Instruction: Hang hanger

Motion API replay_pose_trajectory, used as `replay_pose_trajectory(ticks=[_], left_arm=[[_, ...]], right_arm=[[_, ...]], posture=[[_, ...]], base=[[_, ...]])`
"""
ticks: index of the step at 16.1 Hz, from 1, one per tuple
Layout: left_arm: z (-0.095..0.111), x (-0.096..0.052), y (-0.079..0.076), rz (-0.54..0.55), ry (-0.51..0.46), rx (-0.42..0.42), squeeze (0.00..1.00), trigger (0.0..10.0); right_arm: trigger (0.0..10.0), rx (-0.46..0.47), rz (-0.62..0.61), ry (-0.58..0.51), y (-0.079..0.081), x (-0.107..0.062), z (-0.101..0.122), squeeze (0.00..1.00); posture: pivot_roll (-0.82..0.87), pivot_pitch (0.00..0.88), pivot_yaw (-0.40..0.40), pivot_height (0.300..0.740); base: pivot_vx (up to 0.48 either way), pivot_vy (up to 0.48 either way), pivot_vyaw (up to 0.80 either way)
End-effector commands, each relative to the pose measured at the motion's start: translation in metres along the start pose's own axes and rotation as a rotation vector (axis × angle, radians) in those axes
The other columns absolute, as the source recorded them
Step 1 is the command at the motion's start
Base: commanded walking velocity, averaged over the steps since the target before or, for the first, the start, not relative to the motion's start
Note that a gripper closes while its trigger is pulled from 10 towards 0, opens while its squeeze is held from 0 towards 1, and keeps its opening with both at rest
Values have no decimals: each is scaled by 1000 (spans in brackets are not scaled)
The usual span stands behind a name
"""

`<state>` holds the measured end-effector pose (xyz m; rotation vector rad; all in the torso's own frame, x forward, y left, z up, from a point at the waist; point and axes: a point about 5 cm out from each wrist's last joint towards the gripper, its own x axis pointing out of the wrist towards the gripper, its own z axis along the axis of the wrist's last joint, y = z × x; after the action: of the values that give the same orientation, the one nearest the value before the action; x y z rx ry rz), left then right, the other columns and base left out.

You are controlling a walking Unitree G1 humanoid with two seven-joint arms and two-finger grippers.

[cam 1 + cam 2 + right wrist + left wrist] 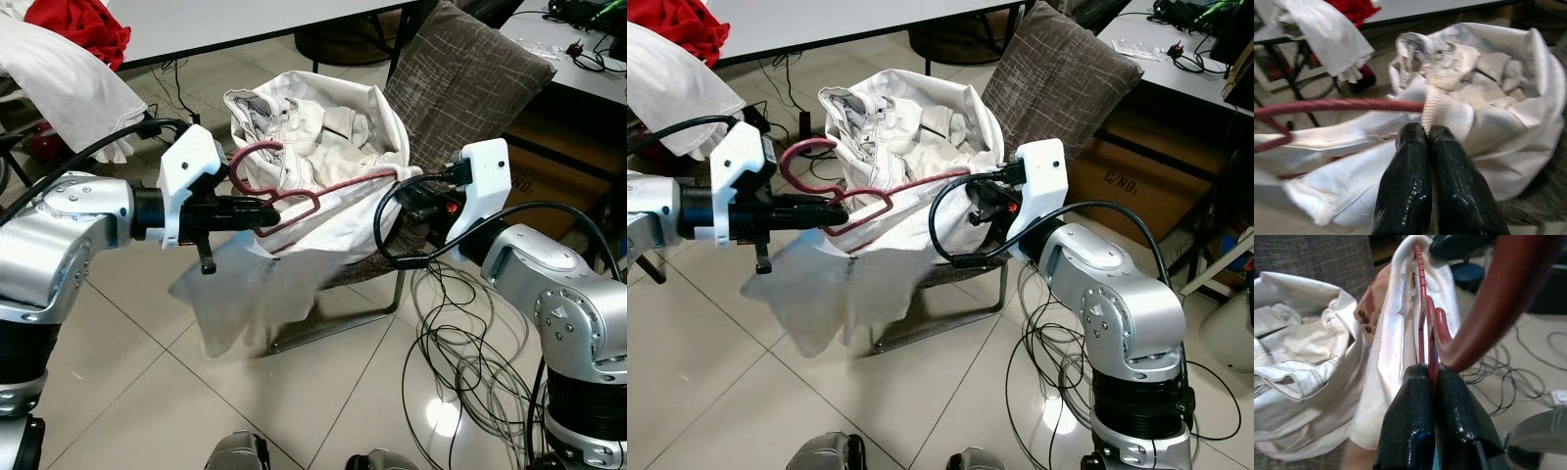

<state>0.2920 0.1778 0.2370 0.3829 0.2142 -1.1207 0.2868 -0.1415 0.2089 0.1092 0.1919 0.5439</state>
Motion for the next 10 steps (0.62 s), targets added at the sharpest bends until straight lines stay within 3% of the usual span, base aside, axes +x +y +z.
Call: replay_pose_trajectory(ticks=[1, 5, 10], left_arm=[[8, -1, 4, 21, 7, 52, 0, 0], [0, 2, 17, 140, 61, 69, 0, 0], [0, 5, 29, 213, 56, 72, 0, 0]], right_arm=[[0, -6, 51, -41, 7, -2, 10, 0], [0, -24, 238, -88, 26, -10, 20, 0], [0, -57, 345, -59, 39, -17, 14, 0]], posture=[[-28, 62, -23, 740], [-33, 53, -26, 740], [-33, 46, -20, 740]], base=[[0, 0, 0], [0, 0, 0], [0, 0, 0]])
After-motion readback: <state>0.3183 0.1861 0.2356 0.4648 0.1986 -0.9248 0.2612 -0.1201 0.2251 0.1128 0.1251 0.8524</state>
